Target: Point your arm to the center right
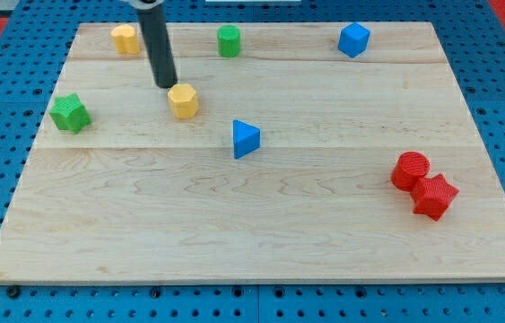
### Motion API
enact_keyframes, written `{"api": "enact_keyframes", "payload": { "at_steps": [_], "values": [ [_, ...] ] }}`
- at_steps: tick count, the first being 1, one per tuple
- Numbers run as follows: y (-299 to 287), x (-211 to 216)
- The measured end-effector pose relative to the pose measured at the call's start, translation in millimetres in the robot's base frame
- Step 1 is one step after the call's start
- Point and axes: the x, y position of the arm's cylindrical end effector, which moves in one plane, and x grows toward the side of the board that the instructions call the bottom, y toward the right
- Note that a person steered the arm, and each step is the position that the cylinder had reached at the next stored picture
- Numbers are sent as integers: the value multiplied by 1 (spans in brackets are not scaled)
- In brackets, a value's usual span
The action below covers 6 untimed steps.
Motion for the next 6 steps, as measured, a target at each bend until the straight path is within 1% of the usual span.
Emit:
{"api": "enact_keyframes", "payload": {
  "at_steps": [1, 2, 3, 4, 6],
  "values": [
    [25, 12],
    [63, 26],
    [70, 74],
    [192, 80],
    [375, 79]
  ]
}}
